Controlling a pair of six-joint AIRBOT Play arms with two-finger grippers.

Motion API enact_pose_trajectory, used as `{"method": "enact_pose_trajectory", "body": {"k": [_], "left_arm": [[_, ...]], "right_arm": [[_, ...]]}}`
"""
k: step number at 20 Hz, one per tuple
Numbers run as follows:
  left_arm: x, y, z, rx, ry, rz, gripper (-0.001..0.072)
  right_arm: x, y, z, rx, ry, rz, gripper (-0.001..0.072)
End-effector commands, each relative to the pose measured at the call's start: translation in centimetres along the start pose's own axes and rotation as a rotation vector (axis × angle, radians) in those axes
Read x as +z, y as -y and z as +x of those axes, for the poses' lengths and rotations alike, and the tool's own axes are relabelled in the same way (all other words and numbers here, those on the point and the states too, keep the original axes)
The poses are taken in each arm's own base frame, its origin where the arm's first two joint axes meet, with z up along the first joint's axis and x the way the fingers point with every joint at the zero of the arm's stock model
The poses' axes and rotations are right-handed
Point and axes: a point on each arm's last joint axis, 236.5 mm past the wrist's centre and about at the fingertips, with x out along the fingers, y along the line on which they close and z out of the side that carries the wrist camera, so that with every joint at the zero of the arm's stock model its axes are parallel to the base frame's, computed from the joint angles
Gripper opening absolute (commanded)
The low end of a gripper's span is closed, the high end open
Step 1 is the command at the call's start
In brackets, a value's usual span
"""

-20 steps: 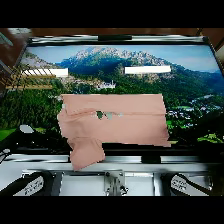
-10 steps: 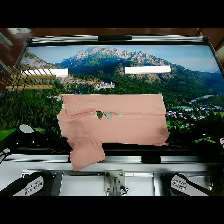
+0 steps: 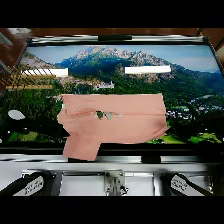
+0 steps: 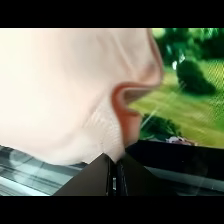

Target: Fold the shirts.

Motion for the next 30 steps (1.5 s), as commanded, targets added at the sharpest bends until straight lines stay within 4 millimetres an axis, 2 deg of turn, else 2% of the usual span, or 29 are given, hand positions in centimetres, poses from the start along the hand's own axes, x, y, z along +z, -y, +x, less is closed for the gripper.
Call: {"method": "enact_pose_trajectory", "body": {"k": [1, 3, 6, 9, 11, 15, 22, 24, 28, 30], "left_arm": [[4.6, 0.6, -3.9, 0.042, 0.134, 0.07, 0.0033], [7.0, -0.4, -5.5, 0.073, 0.223, 0.059, 0.0033], [8.4, -1.9, -5.2, 0.068, 0.218, 0.016, 0.0034], [10.7, -1.6, -4.7, 0.002, 0.227, -0.014, 0.0033], [12.6, -1.0, -5.4, -0.026, 0.259, 0.004, 0.0033], [16.1, -0.8, -7.3, -0.013, 0.309, 0.045, 0.0033], [22.4, 0.0, -8.4, -0.101, 0.422, 0.027, 0.0033], [23.0, -0.5, -7.6, -0.108, 0.412, 0.0, 0.0033], [22.9, -1.8, -4.3, -0.12, 0.348, -0.036, 0.0033], [22.8, -2.7, -3.4, -0.122, 0.329, -0.058, 0.0033]], "right_arm": [[3.5, -2.4, -2.3, -0.002, 0.106, -0.097, 0.0066], [6.3, -3.7, -2.5, -0.046, 0.196, -0.162, 0.0065], [10.2, -5.6, -2.4, -0.092, 0.325, -0.216, 0.0066], [13.0, -6.9, -3.0, -0.093, 0.366, -0.231, 0.0065], [14.5, -6.5, -3.8, -0.122, 0.379, -0.22, 0.0066], [16.0, -7.0, -4.0, -0.128, 0.375, -0.244, 0.0066], [17.0, -5.5, -1.9, -0.135, 0.357, -0.202, 0.0066], [17.6, -5.4, -1.6, -0.14, 0.375, -0.195, 0.0066], [18.1, -5.5, 0.0, -0.146, 0.373, -0.192, 0.0066], [18.2, -5.1, 0.7, -0.153, 0.364, -0.187, 0.0066]]}}
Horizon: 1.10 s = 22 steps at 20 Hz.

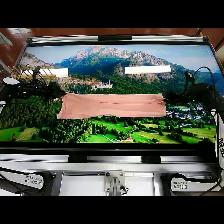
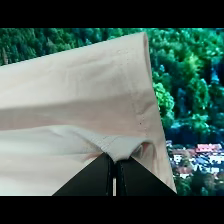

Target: Fold the shirts.

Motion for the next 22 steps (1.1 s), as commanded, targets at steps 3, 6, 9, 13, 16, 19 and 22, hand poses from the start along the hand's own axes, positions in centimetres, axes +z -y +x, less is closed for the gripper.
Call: {"method": "enact_pose_trajectory", "body": {"k": [3, 6, 9, 13, 16, 19, 22], "left_arm": [[-0.1, -2.2, 1.4, 0.006, -0.013, -0.049, 0.0033], [0.6, -2.6, 1.4, 0.019, 0.012, -0.052, 0.0033], [0.1, -2.5, 1.7, 0.011, -0.009, -0.052, 0.0158], [-0.6, -1.8, 0.5, -0.027, -0.056, -0.053, 0.0522], [-1.2, -0.9, -0.4, -0.061, -0.098, -0.04, 0.0521], [-1.7, 0.1, -0.8, -0.078, -0.124, -0.025, 0.052], [-1.7, 1.2, -1.2, -0.081, -0.118, 0.011, 0.0521]], "right_arm": [[0.0, 1.3, 1.2, -0.048, 0.0, 0.008, 0.0067], [0.0, 2.1, 1.1, -0.081, -0.001, 0.003, 0.0067], [0.5, 1.1, 1.2, -0.043, 0.02, 0.038, 0.0365], [1.6, 1.2, -0.2, -0.037, 0.022, 0.031, 0.062], [1.5, 3.6, -0.2, -0.048, 0.017, 0.18, 0.062], [-0.8, 3.9, 1.9, -0.018, -0.082, 0.227, 0.0619], [-1.8, 2.6, 3.8, 0.005, -0.121, 0.212, 0.0617]]}}
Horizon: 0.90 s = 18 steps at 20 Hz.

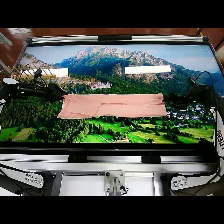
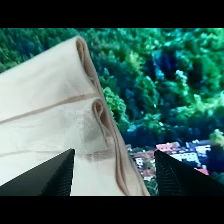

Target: Fold the shirts.

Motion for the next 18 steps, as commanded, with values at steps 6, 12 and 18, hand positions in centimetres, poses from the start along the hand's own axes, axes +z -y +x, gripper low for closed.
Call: {"method": "enact_pose_trajectory", "body": {"k": [6, 12, 18], "left_arm": [[0.1, 3.3, -2.0, -0.011, 0.029, 0.097, 0.052], [-0.2, 6.2, -2.8, -0.014, 0.049, 0.161, 0.038], [-2.1, 9.7, 2.9, 0.01, 0.017, 0.239, 0.0033]], "right_arm": [[-0.7, -2.7, 2.6, 0.02, -0.01, -0.044, 0.0269], [-0.6, -5.8, -0.7, 0.072, 0.021, -0.21, 0.0066], [-2.1, -10.5, -10.5, 0.124, 0.092, -0.312, 0.0066]]}}
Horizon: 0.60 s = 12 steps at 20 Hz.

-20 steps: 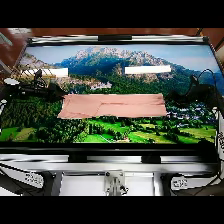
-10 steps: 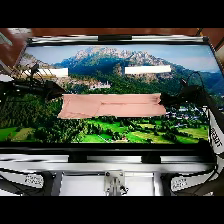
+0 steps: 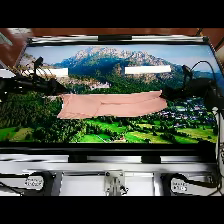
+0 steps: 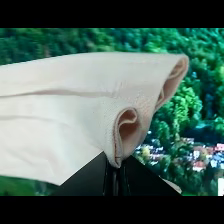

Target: Fold the shirts.

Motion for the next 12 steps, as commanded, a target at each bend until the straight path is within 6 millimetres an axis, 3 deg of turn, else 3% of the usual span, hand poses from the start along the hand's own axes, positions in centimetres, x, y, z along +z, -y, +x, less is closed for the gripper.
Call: {"method": "enact_pose_trajectory", "body": {"k": [1, 5, 8, 12], "left_arm": [[-0.9, 1.7, 4.1, 0.023, -0.003, 0.009, 0.0033], [-4.5, 5.0, 10.2, 0.016, -0.067, 0.065, 0.0033], [-4.8, 6.7, 13.6, 0.032, -0.016, 0.065, 0.0033], [-5.9, 11.0, 17.7, -0.041, 0.017, 0.031, 0.0034]], "right_arm": [[-0.5, -3.2, -5.2, 0.02, 0.027, -0.035, 0.0066], [-1.4, -5.7, -9.4, 0.036, 0.057, -0.029, 0.0066], [-1.8, -7.7, -12.8, 0.052, 0.117, -0.025, 0.0066], [-2.4, -10.5, -17.0, 0.086, 0.206, -0.062, 0.0066]]}}
